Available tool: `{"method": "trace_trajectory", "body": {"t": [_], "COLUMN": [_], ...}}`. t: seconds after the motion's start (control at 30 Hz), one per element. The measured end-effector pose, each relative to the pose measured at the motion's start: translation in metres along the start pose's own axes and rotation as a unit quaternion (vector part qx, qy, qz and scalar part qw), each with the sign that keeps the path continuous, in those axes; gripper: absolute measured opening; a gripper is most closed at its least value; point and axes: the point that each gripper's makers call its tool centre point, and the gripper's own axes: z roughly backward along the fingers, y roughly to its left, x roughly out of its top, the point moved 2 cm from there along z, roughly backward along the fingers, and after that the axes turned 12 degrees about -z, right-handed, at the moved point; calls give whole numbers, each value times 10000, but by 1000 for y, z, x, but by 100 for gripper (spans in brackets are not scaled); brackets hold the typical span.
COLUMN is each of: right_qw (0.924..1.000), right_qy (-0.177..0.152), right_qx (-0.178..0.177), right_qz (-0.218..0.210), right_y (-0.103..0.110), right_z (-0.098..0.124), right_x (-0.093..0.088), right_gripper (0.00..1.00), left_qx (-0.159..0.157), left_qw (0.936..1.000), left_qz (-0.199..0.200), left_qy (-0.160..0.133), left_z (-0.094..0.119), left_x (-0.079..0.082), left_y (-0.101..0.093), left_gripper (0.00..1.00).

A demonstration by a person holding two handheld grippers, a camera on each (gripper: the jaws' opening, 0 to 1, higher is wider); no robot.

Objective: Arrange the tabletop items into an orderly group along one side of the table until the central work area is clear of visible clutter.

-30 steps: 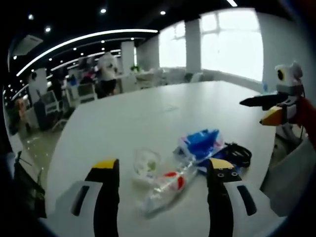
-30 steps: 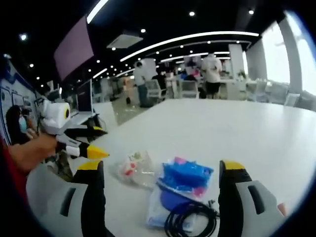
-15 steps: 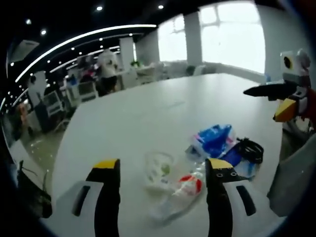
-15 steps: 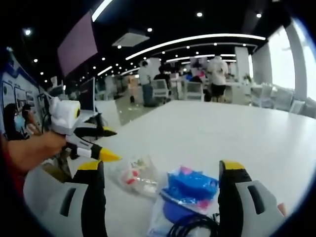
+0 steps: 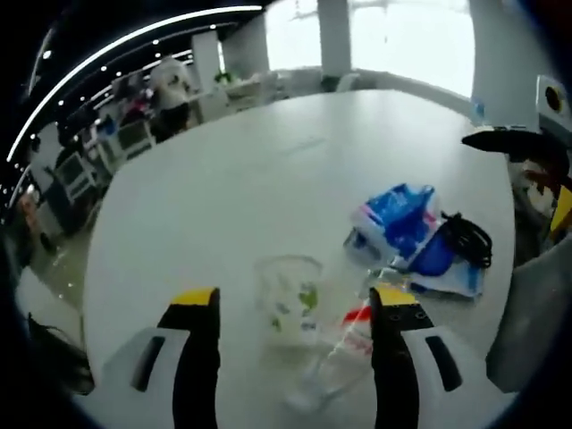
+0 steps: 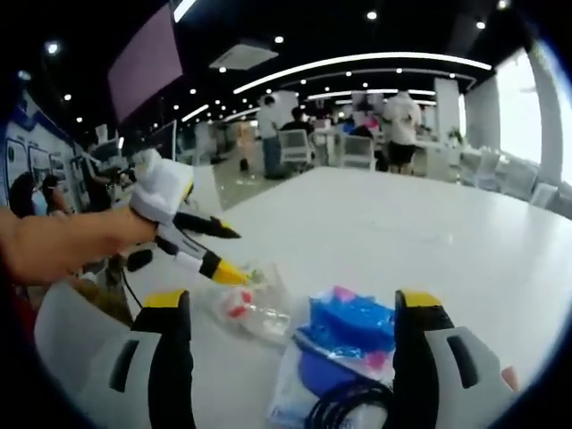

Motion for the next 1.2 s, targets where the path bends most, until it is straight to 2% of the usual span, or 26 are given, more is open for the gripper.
{"method": "trace_trajectory", "body": {"t": [0.2, 0.23, 0.4, 0.47, 0.7, 1.2], "right_qw": [10000, 10000, 10000, 9999, 9998, 9998], "right_qy": [28, 31, 8, 5, -58, 8], "right_qx": [-46, -54, -97, -112, -159, -212], "right_qz": [-7, -6, -18, -29, -67, 25], "right_y": [-6, -7, -13, -15, -21, -23], "right_z": [0, 0, 2, 3, 5, 5], "right_x": [-2, -3, -2, -2, 0, -3], "right_gripper": [93, 93, 93, 93, 93, 91], "left_qx": [-191, -273, -439, -515, -657, -940], "left_qw": [9993, 9980, 9959, 9934, 9867, 9756], "left_qz": [-56, -56, -208, -269, -331, -333], "left_qy": [324, 576, 759, 989, 1452, 1957], "left_z": [-17, -20, -33, -36, -47, -63], "left_x": [2, -4, 1, -1, -3, -12], "left_y": [4, 4, 3, 2, 0, -2], "left_gripper": [61, 60, 55, 55, 54, 50]}}
